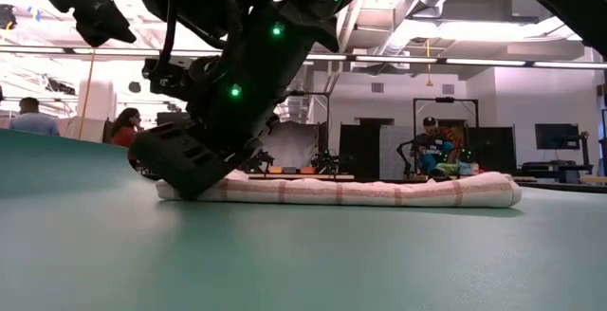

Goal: Roll towel
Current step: Roll the white stripe towel

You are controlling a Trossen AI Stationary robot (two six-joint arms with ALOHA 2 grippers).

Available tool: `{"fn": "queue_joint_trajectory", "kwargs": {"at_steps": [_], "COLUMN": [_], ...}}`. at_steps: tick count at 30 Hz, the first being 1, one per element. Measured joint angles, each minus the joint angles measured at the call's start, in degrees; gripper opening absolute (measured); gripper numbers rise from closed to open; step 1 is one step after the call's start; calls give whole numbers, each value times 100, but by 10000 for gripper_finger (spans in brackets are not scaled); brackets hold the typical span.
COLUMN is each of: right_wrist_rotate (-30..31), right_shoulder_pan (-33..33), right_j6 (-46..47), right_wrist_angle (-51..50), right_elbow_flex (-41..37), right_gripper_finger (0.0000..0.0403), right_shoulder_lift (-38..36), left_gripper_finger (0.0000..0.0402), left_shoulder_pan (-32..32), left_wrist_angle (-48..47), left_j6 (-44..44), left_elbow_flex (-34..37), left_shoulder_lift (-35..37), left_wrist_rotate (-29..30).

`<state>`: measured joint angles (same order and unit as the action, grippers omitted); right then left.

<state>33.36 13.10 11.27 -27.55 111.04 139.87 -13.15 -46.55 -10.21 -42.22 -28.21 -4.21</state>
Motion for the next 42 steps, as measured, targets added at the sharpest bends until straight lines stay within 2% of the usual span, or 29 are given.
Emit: {"fn": "queue_joint_trajectory", "kwargs": {"at_steps": [2,3,9,14,18,21,27,33,38,42], "right_wrist_rotate": [-136,-226,-961,-1403,-1457,-1523,-1551,-1523,-1510,-1514], "right_shoulder_pan": [38,65,527,1055,1460,1817,2526,2857,2991,3064], "right_j6": [93,102,-53,29,493,801,1391,2007,2290,2512], "right_wrist_angle": [-115,-198,-278,-702,-1488,-1822,-1874,-1898,-1897,-1881], "right_elbow_flex": [0,0,-15,-11,-12,-13,-11,-11,-11,-11], "right_gripper_finger": [26,18,9,9,9,9,9,9,9,9], "right_shoulder_lift": [-20,-52,-259,-473,-483,-485,-485,-481,-474,-472], "left_gripper_finger": [128,126,95,78,79,80,80,80,80,80], "left_shoulder_pan": [2,14,302,671,1136,1613,2505,3133,3580,3752], "left_wrist_angle": [-9,16,667,2252,3486,4092,5524,7225,7440,7299], "left_j6": [8,46,203,360,917,1271,1560,1282,1359,1274], "left_elbow_flex": [43,95,651,1122,1416,1501,1510,1415,825,442], "left_shoulder_lift": [-60,-90,-436,-880,-1400,-1950,-3350,-4925,-6136,-6850], "left_wrist_rotate": [1,-40,-155,-159,-541,-727,-581,-579,-691,-136]}}
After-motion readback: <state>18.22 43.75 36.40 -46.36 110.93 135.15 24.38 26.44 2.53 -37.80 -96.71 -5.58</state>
